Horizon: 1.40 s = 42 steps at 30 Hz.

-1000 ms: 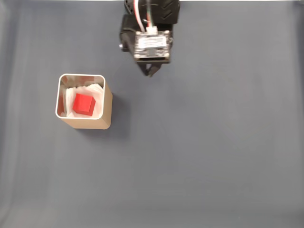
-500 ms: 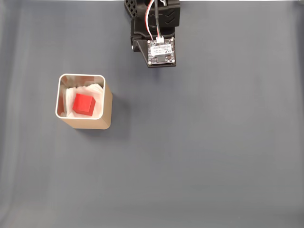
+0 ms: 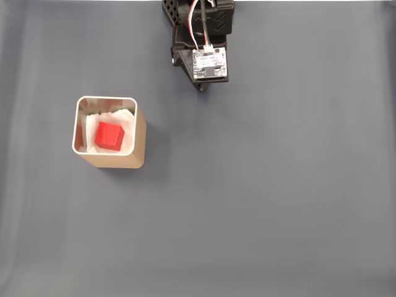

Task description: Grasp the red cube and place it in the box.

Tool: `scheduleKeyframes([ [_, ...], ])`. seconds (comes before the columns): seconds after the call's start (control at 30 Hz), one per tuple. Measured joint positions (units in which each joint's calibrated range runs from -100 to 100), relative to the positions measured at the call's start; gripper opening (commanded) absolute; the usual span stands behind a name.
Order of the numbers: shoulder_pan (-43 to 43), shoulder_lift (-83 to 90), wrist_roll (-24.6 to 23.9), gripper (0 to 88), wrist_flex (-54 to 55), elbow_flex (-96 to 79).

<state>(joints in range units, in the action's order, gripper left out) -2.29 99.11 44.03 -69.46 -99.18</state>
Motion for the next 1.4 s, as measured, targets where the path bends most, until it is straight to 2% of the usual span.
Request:
scheduleKeyframes([
  [0.33,0.0,0.89,-0.1,0.8,-5.04,-0.09],
  [0.83,0.0,0.89,2.05,0.8,-5.77,-0.09],
  [1.4,0.0,0.89,2.15,0.8,-5.93,-0.09],
])
